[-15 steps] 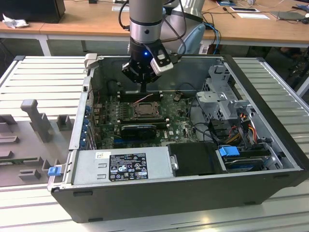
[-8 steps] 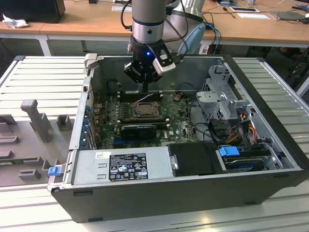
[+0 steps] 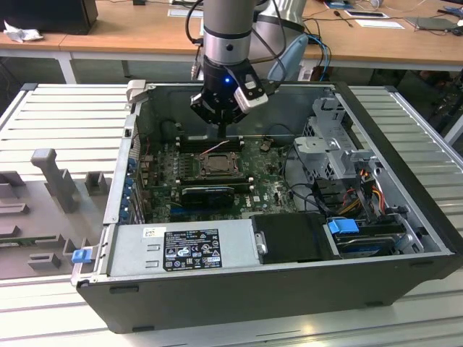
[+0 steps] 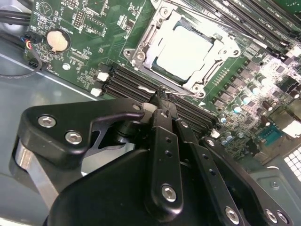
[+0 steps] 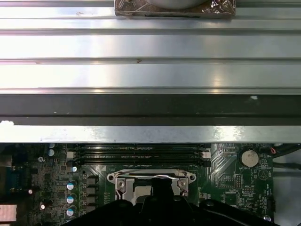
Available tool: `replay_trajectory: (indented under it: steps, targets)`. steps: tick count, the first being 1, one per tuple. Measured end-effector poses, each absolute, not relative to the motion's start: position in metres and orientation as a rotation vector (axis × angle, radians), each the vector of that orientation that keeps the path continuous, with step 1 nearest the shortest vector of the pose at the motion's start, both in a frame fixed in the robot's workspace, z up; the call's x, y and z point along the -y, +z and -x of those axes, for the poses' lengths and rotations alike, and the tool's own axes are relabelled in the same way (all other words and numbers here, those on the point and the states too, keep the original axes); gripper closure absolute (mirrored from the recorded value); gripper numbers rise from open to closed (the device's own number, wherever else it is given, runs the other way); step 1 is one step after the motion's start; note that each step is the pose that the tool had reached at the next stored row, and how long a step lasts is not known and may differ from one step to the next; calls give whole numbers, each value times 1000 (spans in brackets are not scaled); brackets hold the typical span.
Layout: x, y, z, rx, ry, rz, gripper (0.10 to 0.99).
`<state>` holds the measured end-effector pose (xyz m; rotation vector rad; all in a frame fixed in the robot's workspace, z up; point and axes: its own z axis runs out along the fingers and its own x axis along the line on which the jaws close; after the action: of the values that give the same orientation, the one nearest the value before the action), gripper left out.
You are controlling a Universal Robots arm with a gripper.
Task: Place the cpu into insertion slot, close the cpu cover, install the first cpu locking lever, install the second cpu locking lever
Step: 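Install the first cpu locking lever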
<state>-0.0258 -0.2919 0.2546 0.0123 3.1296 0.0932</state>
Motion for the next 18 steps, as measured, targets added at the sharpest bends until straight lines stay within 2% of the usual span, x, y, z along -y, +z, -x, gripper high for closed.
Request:
replay_trajectory:
  steps: [8, 13, 18]
  targets:
    - [292, 253, 19, -3129, 94, -12, 980]
    - [293, 247, 25, -3128, 144, -8, 980]
    - [293, 244, 29, -3120, 153, 21, 980]
